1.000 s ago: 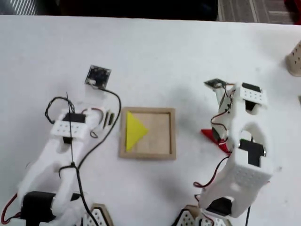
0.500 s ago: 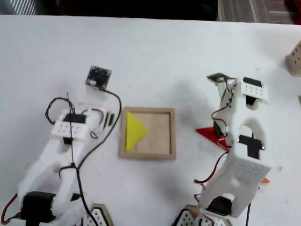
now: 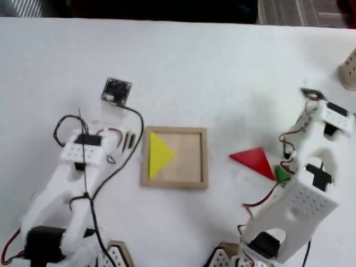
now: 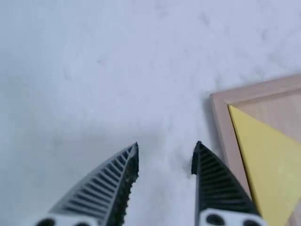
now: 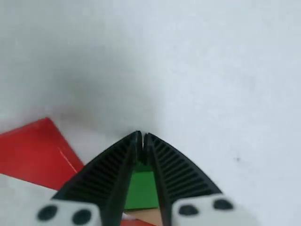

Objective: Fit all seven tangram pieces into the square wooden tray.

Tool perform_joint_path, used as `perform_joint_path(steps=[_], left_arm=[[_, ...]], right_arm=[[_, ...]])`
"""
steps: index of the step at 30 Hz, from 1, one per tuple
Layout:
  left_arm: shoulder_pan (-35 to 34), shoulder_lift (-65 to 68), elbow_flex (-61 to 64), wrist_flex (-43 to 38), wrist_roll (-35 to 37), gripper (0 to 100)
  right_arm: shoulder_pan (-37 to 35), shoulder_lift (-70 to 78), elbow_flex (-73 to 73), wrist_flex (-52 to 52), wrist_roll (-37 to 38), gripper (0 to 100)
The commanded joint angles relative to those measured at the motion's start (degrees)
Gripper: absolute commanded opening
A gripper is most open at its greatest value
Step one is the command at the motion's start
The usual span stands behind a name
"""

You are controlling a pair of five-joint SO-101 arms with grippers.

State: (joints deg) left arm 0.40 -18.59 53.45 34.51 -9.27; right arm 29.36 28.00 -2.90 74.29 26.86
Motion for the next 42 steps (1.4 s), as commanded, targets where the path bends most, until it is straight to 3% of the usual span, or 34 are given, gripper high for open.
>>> perform_joint_path(steps=[1,10,16,25,35,42], left_arm=[[0.84,-2.15,-0.44,-1.32,-0.62,20],[0.84,-2.15,-0.44,-1.32,-0.70,20],[0.84,-2.15,-0.44,-1.32,-0.70,20],[0.84,-2.24,-0.44,-1.32,-0.70,20],[0.84,-2.24,-0.53,-1.32,-0.79,20],[0.84,-2.24,-0.62,-1.32,-0.79,20]], right_arm=[[1.80,-1.63,-2.02,1.10,-1.05,1.8],[-8.22,-9.01,-2.29,11.82,8.35,2.9],[-14.55,-12.79,-2.29,17.36,11.87,22.4],[-22.90,-4.09,2.29,9.45,15.65,24.0],[-20.26,-2.95,4.04,9.71,24.70,24.0],[-18.77,-14.37,12.66,9.63,27.60,24.1]])
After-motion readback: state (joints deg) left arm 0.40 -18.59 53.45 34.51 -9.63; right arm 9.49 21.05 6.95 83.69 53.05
